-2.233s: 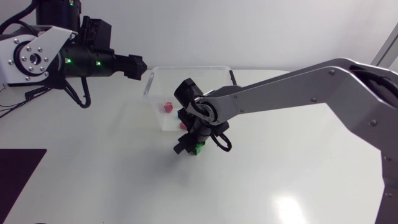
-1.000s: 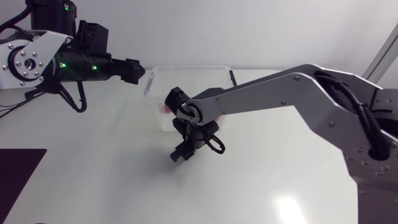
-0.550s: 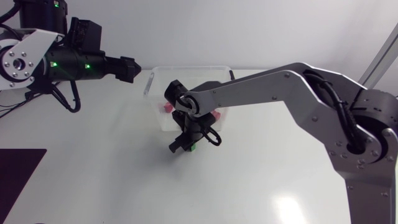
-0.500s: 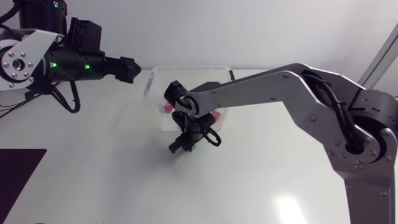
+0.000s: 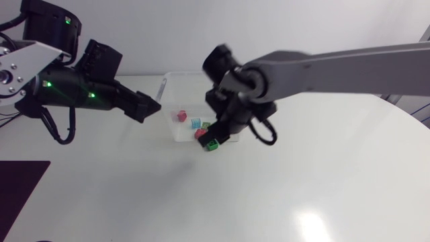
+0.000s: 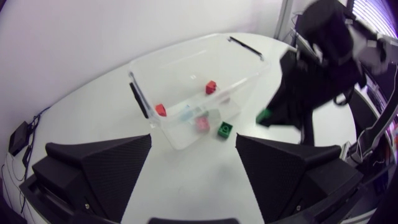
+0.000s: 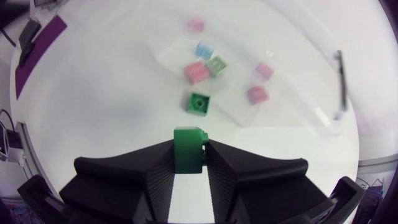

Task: Place the duplo bricks in the container

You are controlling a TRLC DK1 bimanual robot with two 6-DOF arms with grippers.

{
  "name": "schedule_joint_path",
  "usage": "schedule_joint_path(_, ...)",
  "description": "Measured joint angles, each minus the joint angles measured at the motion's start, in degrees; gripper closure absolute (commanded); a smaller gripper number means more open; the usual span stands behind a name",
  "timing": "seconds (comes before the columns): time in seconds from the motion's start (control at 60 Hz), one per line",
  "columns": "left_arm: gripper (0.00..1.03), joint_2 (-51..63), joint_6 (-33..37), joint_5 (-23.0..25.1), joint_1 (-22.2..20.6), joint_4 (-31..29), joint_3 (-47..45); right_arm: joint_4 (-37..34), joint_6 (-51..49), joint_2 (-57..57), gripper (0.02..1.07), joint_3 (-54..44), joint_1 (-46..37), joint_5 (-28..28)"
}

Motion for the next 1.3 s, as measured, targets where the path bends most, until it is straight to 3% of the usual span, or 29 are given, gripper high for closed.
schedule_joint_path(0.167, 0.09, 0.72, 1.75, 0.55, -6.16, -2.89, -3.54, -1.14, -0.17, -6.71, 0.82, 3.78, -7.10, -1.75)
schedule_joint_path(0.4, 0.09, 10.67, -1.33, -0.92, -13.42, -0.15, -3.89, 0.79, -0.15, -5.73, 0.82, 9.97, -11.17, -3.10)
schedule_joint_path(0.733, 0.09, 19.17, -8.61, -4.50, -15.26, 10.16, -3.82, 5.05, 0.04, 7.34, 0.80, 19.91, -11.76, -3.43)
schedule_joint_path(0.767, 0.09, 19.87, -9.22, -5.18, -15.63, 11.37, -3.82, 5.05, 0.04, 9.53, 0.75, 21.73, -11.98, -3.43)
schedule_joint_path(0.817, 0.09, 20.59, -9.68, -5.60, -16.26, 12.76, -3.82, 5.07, 0.04, 11.96, 0.60, 23.71, -12.09, -3.43)
schedule_joint_path(0.9, 0.09, 21.38, -9.79, -6.45, -17.22, 14.73, -3.82, 5.07, 0.02, 14.88, 0.27, 25.92, -12.37, -3.43)
schedule_joint_path(0.95, 0.09, 21.64, -9.92, -6.67, -17.70, 15.54, -3.82, 5.09, 0.04, 15.69, 0.17, 26.12, -12.41, -3.43)
schedule_joint_path(1.1, 0.09, 21.27, -9.90, -6.86, -17.86, 16.15, -4.46, 10.29, -0.17, 12.46, 0.15, 20.50, -12.66, -3.43)
schedule_joint_path(1.3, 0.09, 14.08, -9.90, -6.84, -16.20, 16.26, -9.44, 15.41, -2.69, -5.44, 0.16, 0.81, -9.66, -3.41)
